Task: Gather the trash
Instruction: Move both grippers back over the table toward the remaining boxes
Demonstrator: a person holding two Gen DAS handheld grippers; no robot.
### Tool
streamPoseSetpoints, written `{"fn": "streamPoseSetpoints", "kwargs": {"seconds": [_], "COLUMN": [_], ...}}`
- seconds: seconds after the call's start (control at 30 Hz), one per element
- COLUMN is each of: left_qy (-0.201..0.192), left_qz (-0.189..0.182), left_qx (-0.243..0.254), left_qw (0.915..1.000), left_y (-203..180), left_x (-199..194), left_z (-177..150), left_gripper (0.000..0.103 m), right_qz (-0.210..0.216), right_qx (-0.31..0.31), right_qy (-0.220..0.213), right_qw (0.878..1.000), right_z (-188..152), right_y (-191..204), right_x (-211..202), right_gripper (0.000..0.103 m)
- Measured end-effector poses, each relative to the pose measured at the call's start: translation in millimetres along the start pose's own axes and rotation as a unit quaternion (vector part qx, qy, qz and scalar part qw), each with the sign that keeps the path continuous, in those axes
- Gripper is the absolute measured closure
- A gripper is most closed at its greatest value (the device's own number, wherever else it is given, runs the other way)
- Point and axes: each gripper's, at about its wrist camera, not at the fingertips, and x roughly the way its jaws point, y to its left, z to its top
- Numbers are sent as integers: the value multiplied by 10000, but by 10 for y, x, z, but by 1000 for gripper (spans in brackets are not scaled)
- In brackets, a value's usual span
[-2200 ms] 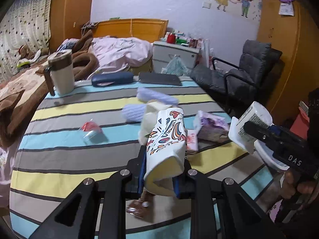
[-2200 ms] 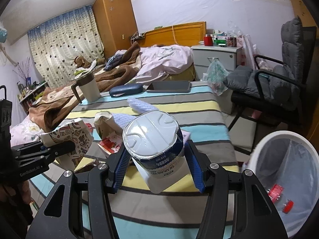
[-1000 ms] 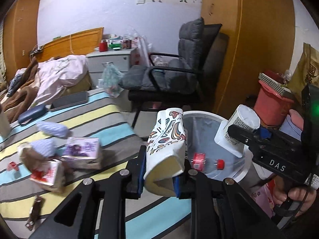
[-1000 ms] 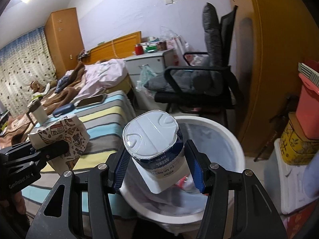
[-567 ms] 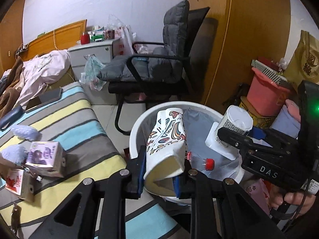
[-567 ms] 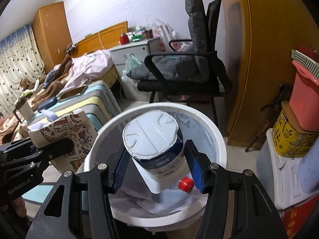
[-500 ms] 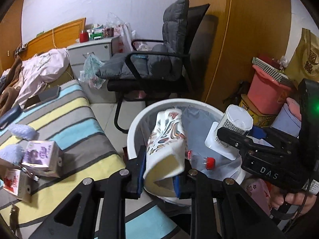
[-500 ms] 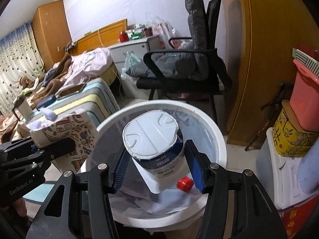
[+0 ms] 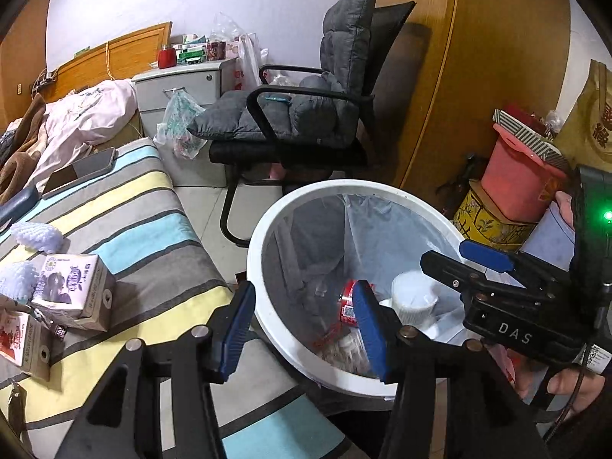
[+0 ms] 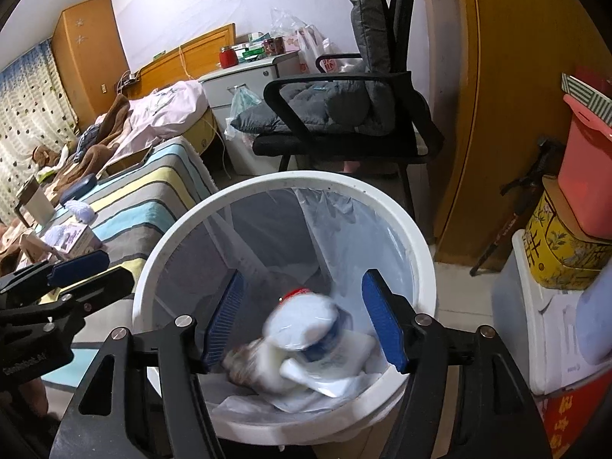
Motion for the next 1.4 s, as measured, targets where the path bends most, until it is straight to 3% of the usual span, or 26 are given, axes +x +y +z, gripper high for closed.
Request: {"fn": "streamPoseSetpoints", "kwargs": {"seconds": [0.87,1.4], "left_qy": [-558,-871], "left_qz": [582,1513], "left_qx": [-394,-811], "left_qw": [9960,9813], "left_y": [415,1035], "left_x": [-759,-1276], "left_z": [-257,-695], "left_gripper": [44,38], "right_qz": [249,763], "right_qx": [-412,-972], "right_qy": [-499,-537], "right_qw": [9976,9909], "right_z": [-48,-99], "right_y": [556,1167], "right_x": [-339,-253], "right_gripper": [37,37]}}
